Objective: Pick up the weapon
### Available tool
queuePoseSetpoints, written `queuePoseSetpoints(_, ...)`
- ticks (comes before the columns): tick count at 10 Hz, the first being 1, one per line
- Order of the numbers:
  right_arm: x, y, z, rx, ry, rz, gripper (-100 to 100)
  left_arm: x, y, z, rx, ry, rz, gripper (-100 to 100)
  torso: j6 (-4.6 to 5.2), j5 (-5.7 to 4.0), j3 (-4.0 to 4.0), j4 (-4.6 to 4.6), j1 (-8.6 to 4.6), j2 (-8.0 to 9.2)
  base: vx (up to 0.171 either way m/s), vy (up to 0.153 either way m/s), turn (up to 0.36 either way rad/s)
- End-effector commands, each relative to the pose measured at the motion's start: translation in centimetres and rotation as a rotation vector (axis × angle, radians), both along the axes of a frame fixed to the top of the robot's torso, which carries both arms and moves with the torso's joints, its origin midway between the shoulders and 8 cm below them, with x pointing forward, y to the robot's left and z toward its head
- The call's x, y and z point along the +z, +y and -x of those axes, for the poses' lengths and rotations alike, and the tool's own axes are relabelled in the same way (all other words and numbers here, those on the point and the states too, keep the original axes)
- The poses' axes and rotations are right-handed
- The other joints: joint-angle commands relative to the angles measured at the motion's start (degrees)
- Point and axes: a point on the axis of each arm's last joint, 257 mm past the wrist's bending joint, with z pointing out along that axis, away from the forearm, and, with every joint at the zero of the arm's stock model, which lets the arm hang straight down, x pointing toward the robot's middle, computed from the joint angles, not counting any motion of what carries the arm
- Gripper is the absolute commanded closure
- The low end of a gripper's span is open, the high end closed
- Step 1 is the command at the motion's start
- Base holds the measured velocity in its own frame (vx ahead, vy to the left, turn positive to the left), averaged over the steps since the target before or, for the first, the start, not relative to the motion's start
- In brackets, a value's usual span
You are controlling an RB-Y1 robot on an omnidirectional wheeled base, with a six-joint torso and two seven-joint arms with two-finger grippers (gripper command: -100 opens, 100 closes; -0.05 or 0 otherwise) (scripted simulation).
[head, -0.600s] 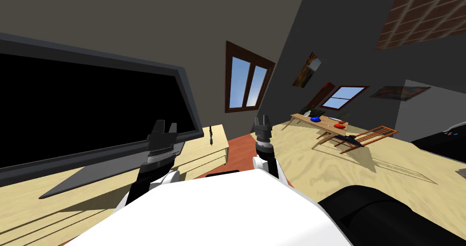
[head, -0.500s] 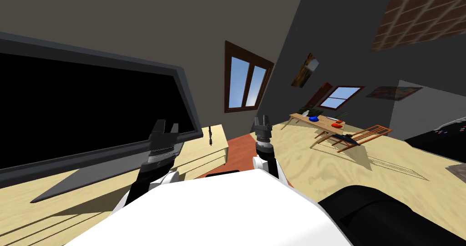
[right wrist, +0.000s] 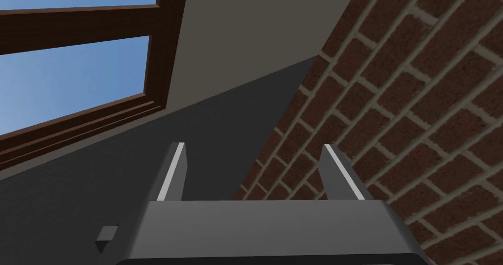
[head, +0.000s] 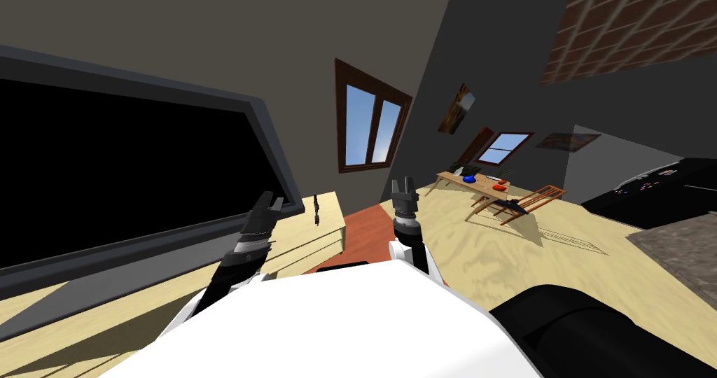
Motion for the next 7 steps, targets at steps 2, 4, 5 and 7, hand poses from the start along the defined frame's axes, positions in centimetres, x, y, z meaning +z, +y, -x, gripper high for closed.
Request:
queuePoseSetpoints(2, 0.0, 0.0, 0.0, 0.0, 0.0, 0.0, 0, -3.4, -0.1, -0.5, -0.022, 0.078, -0.037, -100, -0.02, 0.02, -0.01, 0.0, 0.09, -0.02, -0.004, -0.041, -0.052)
queuePoseSetpoints(4, 0.0, 0.0, 0.0, 0.0, 0.0, 0.0, 0, -7.6, -0.1, -0.7, -0.05, 0.187, -0.084, -100, -0.01, 0.02, 0.0, 0.0, 0.06, 0.0, -0.007, -0.065, -0.143)
queuePoseSetpoints(5, 0.0, 0.0, 0.0, 0.0, 0.0, 0.0, 0, -9.9, 0.0, -0.6, -0.062, 0.245, -0.102, -100, 0.0, 0.01, -0.01, 0.0, 0.01, -0.02, -0.003, -0.081, -0.17)
queuePoseSetpoints(7, 0.0, 0.0, 0.0, 0.0, 0.0, 0.0, 0, -12.3, 0.2, -0.3, -0.079, 0.306, -0.129, -100, -0.03, 0.0, 0.0, 0.0, 0.06, -0.01, -0.001, -0.052, -0.068)
